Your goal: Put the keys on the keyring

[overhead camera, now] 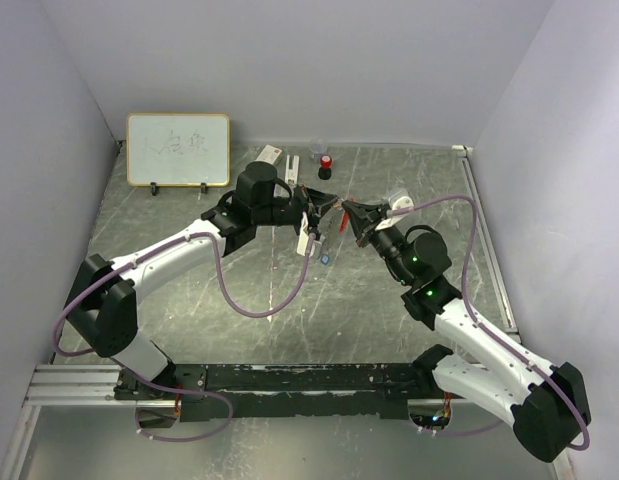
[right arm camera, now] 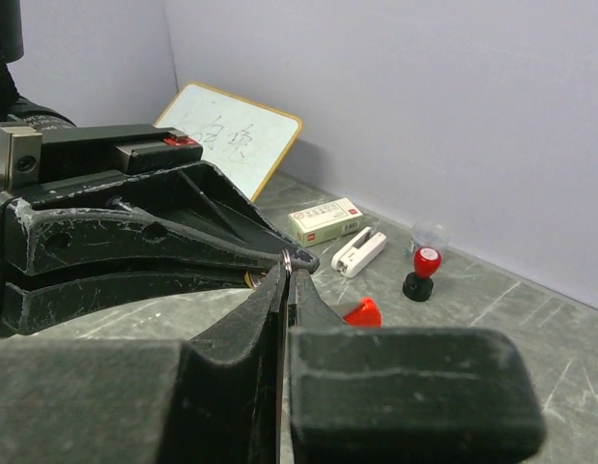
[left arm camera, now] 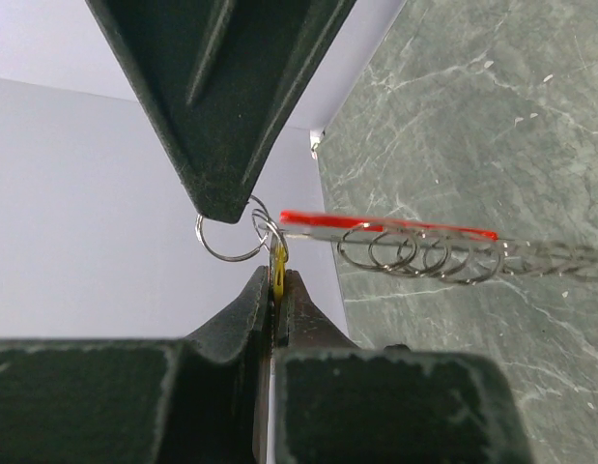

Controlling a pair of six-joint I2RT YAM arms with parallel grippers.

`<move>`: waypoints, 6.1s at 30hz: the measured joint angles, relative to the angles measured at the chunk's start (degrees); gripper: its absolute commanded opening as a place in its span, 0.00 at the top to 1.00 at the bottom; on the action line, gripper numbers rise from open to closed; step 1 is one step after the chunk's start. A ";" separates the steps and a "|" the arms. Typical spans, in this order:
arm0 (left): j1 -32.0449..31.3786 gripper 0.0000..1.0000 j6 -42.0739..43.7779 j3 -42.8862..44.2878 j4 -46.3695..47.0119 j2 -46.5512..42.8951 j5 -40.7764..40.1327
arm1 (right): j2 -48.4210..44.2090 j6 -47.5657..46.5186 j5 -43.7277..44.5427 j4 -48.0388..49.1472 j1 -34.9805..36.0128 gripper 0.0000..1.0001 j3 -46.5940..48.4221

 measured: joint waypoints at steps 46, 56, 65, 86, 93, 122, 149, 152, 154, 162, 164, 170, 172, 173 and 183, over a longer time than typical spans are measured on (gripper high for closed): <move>0.00 0.93 -14.62 4.02 0.68 -0.09 -5.44 | -1.27 -0.04 -2.10 -0.68 0.00 1.00 0.31; 0.00 0.93 -14.58 9.31 -8.02 -0.09 -5.09 | -1.49 -0.22 -0.17 -0.90 0.00 1.00 0.31; -0.02 0.93 -14.60 11.39 -12.15 -0.09 -4.20 | -1.49 -0.37 0.04 -1.22 0.00 1.00 0.31; -0.42 0.93 -16.81 11.39 -11.58 -0.09 -9.44 | -13.20 2.36 13.64 -6.91 -0.02 0.30 -1.18; -1.84 0.93 -17.07 11.39 -11.58 -0.09 -12.87 | -18.23 4.79 23.04 -13.62 -0.02 0.29 -1.75; -7.74 0.93 -38.38 24.15 -23.54 10.47 -39.01 | -24.81 8.72 27.74 -22.69 -0.02 0.27 -5.55; -2.49 0.93 -47.10 14.40 -11.69 20.28 -37.31 | -25.05 10.19 28.92 -24.92 -0.09 0.26 -7.26; -1.27 0.93 -48.65 10.27 -10.32 20.28 -37.64 | -24.24 10.51 28.24 -24.92 -0.09 0.26 -7.26; -0.94 0.93 -49.48 8.20 -9.27 20.15 -38.16 | -23.93 10.73 27.80 -24.92 -0.09 0.26 -7.26; 0.90 0.93 -52.50 0.57 -5.60 15.89 -39.93 | -22.97 11.47 26.29 -24.85 -0.09 0.26 -7.50; 1.70 0.93 -53.29 -0.70 -4.68 14.78 -40.39 | -22.62 11.74 25.86 -24.87 -0.09 0.26 -7.50; 3.63 0.91 -55.28 -4.33 -3.06 13.60 -41.92 | -21.81 12.46 24.81 -24.83 -0.09 0.26 -7.50; 4.04 0.73 -55.91 -5.79 -2.95 13.49 -42.58 | -21.33 12.63 24.41 -24.79 -0.09 0.26 -7.50; 4.24 0.61 -56.17 -6.51 -2.95 13.35 -42.91 | -21.05 12.74 24.26 -24.79 -0.09 0.26 -7.50; 4.72 0.00 -61.11 -11.85 1.22 8.22 -51.95 | -18.73 14.27 22.34 -24.06 -0.09 0.26 -7.50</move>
